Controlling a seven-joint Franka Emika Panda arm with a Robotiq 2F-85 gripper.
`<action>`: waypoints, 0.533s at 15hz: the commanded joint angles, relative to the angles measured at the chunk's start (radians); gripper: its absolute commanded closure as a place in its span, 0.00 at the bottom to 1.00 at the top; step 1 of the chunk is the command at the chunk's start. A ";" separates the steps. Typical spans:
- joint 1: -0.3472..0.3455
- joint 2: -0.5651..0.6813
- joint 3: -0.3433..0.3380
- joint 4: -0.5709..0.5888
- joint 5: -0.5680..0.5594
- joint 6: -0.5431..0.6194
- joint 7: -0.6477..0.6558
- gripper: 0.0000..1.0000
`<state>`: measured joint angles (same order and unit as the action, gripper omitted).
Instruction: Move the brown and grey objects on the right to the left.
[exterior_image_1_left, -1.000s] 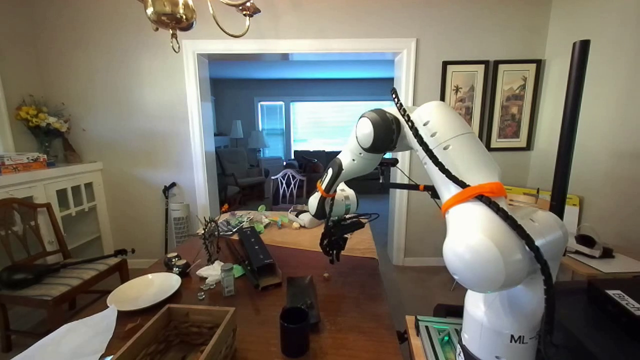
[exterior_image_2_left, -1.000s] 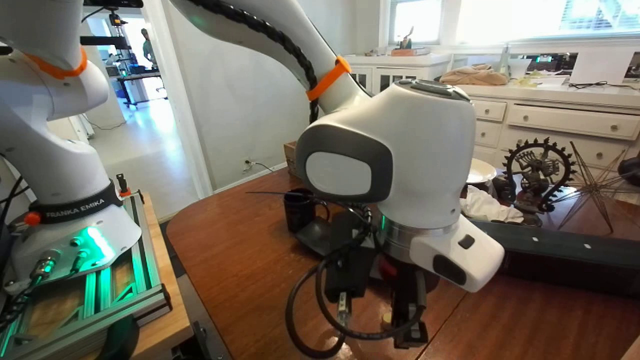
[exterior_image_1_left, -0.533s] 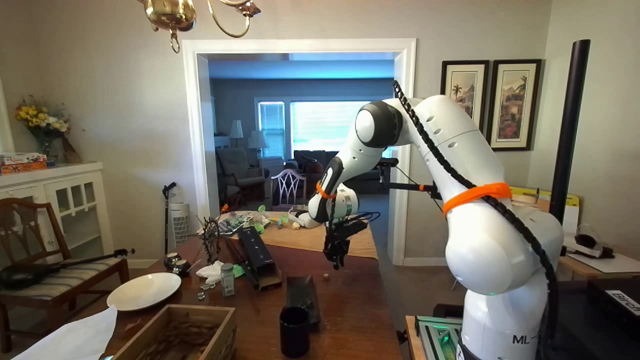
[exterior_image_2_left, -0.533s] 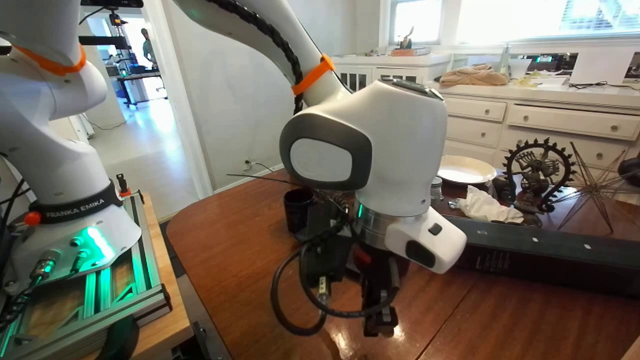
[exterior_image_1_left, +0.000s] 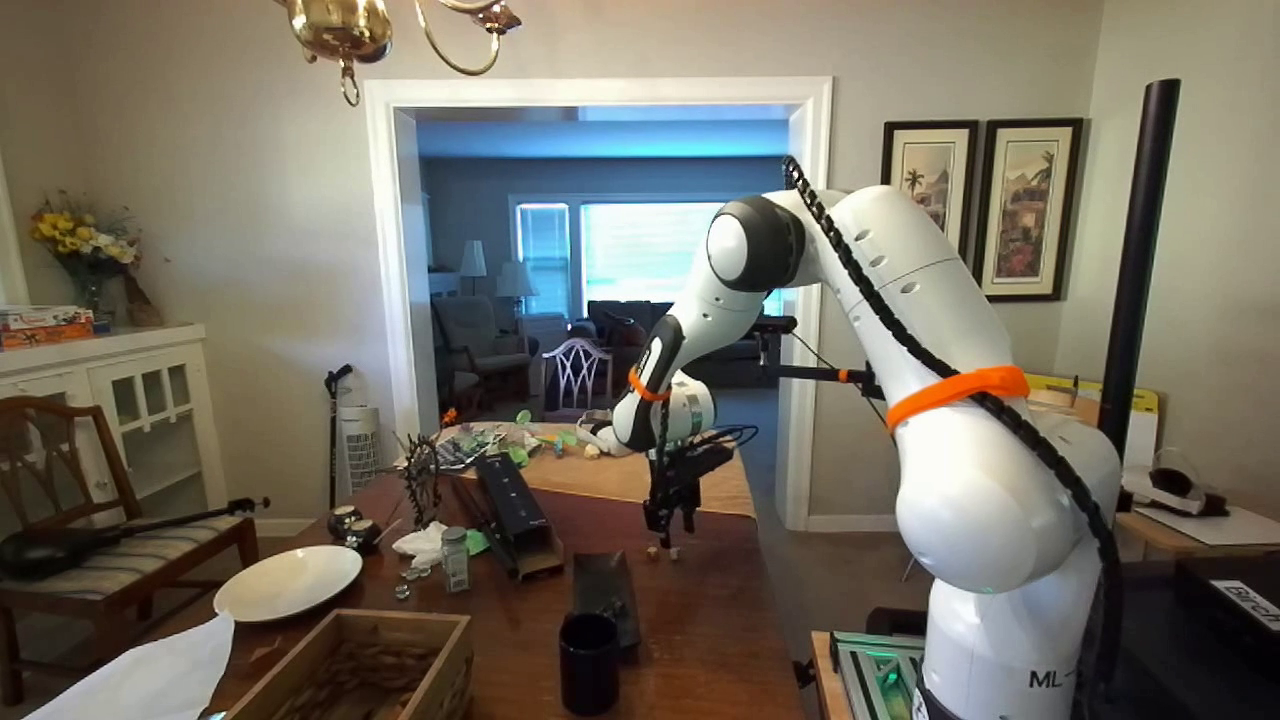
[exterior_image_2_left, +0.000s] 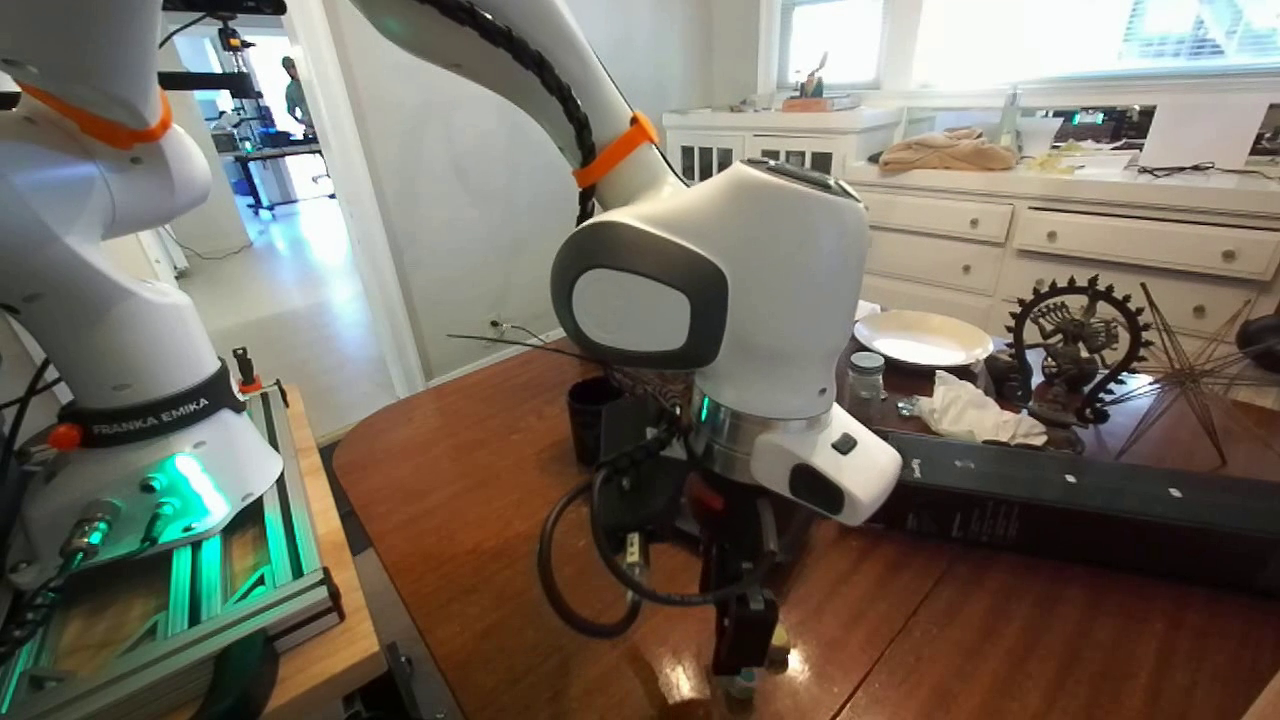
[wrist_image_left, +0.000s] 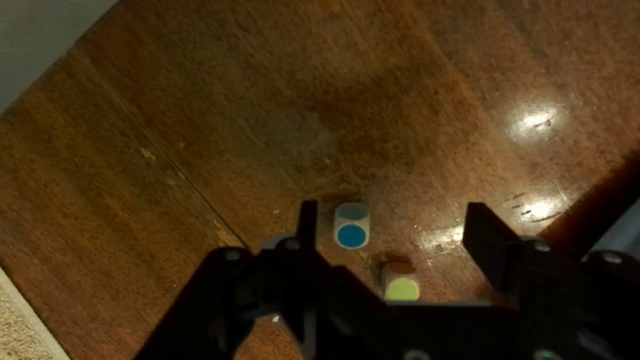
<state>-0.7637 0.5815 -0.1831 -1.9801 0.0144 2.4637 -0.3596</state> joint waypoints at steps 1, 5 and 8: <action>0.029 -0.032 -0.020 -0.039 -0.015 -0.001 -0.001 0.00; 0.034 -0.043 -0.024 -0.044 -0.008 0.002 -0.008 0.00; 0.018 -0.066 -0.018 -0.047 0.004 -0.015 -0.034 0.00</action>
<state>-0.7438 0.5608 -0.1948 -1.9937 0.0144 2.4637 -0.3604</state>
